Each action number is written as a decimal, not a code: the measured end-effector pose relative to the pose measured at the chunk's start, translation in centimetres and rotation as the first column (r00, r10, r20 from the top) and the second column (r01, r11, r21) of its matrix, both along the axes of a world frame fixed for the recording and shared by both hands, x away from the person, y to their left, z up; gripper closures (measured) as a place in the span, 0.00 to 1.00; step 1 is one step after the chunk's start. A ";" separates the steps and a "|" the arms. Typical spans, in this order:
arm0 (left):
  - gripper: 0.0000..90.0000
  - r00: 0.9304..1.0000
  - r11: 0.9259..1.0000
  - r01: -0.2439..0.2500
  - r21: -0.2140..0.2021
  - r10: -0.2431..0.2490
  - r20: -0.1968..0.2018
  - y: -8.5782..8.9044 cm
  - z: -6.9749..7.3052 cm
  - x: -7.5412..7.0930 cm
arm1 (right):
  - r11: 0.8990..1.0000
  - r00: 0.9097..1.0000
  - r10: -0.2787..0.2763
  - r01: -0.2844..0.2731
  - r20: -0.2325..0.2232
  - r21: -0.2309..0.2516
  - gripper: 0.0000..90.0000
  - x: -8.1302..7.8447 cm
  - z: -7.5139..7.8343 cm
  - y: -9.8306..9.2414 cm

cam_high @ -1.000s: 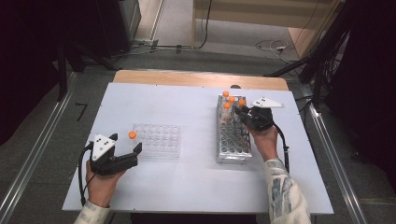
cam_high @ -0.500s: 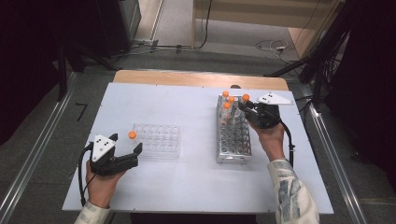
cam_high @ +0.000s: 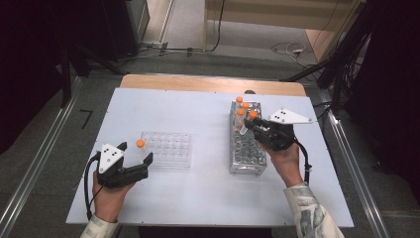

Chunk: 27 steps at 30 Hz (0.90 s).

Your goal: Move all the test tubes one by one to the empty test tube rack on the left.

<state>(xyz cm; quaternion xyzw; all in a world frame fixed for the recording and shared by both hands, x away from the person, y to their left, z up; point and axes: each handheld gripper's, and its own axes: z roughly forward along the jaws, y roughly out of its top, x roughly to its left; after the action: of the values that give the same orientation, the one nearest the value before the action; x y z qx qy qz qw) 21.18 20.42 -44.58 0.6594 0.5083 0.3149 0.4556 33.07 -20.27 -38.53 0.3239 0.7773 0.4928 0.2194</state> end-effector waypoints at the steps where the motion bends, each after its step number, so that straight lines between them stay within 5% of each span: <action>1: 0.13 1.000 1.000 0.001 -0.001 -0.001 0.001 -0.1 0.0 0.0 | 1.000 1.000 0.000 0.000 0.000 0.000 0.79 0.0 0.0 0.0; 9: 0.13 1.000 1.000 0.017 -0.002 -0.017 0.004 -0.5 0.2 -0.3 | 0.993 0.993 0.116 -0.117 -0.028 -0.015 0.79 -2.1 -0.8 3.1; 27: 0.14 0.994 0.995 0.096 -0.023 -0.095 0.050 -2.4 1.2 -1.4 | 0.946 0.943 0.316 -0.322 -0.103 -0.044 0.79 -5.7 -4.1 9.9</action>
<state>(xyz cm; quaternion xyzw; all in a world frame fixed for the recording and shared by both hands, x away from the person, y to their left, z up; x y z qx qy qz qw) 19.80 17.98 -43.34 0.6693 0.4690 0.3022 0.4906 27.41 -10.40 -42.64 0.2101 0.8434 0.4823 0.1093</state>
